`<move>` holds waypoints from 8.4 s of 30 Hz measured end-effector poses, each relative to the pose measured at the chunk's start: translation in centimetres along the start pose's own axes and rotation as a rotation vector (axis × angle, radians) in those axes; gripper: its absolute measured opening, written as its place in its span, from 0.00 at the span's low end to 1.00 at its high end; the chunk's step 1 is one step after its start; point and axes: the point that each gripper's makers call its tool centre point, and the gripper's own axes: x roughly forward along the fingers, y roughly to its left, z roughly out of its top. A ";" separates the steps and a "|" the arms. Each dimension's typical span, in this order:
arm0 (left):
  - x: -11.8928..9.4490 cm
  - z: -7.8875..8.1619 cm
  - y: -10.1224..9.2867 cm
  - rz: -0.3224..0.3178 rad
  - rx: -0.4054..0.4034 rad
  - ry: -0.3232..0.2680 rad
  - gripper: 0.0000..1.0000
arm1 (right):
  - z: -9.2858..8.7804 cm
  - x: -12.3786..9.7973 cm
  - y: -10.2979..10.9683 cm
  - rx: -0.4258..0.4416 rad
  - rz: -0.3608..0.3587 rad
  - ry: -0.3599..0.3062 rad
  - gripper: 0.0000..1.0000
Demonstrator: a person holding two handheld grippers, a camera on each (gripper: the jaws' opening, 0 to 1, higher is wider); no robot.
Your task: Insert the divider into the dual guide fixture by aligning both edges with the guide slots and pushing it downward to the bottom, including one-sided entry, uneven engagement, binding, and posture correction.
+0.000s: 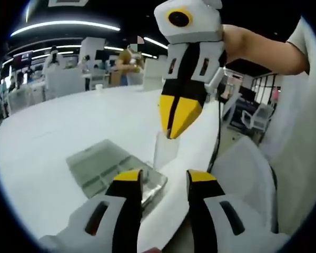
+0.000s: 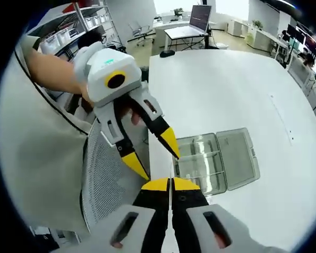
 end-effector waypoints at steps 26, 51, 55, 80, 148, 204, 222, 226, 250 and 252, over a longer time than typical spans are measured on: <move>-1.6 -1.8 2.7 0.183 -0.159 0.025 0.65 | 0.2 3.1 -3.2 -0.058 -0.061 0.057 0.00; -1.9 -3.5 3.6 0.225 -0.260 0.076 0.76 | 0.5 5.1 -4.5 -0.136 -0.062 0.076 0.00; -1.9 -3.7 3.6 0.225 -0.271 0.079 0.77 | 0.6 5.6 -4.6 -0.147 -0.057 0.078 0.00; -1.4 -4.3 4.6 0.227 -0.320 0.086 0.81 | 0.1 7.3 -5.3 -0.198 -0.038 0.104 0.00; -1.7 -5.2 4.9 0.228 -0.352 0.090 0.81 | -0.9 9.1 -6.1 -0.184 -0.031 0.149 0.00; -1.9 -5.4 4.9 0.231 -0.350 0.103 0.80 | -1.5 10.2 -6.3 -0.160 -0.028 0.131 0.00; -2.0 -5.7 5.0 0.236 -0.357 0.104 0.80 | -1.9 10.9 -6.4 -0.158 -0.028 0.143 0.00; -2.0 -5.7 5.1 0.237 -0.357 0.104 0.80 | -2.0 11.1 -6.5 -0.153 -0.028 0.142 0.00; -2.1 -5.8 5.1 0.241 -0.360 0.111 0.80 | -2.3 11.8 -6.5 -0.142 -0.025 0.144 0.00; -2.1 -5.8 5.1 0.240 -0.359 0.112 0.80 | -2.3 11.9 -6.5 -0.141 -0.026 0.145 0.00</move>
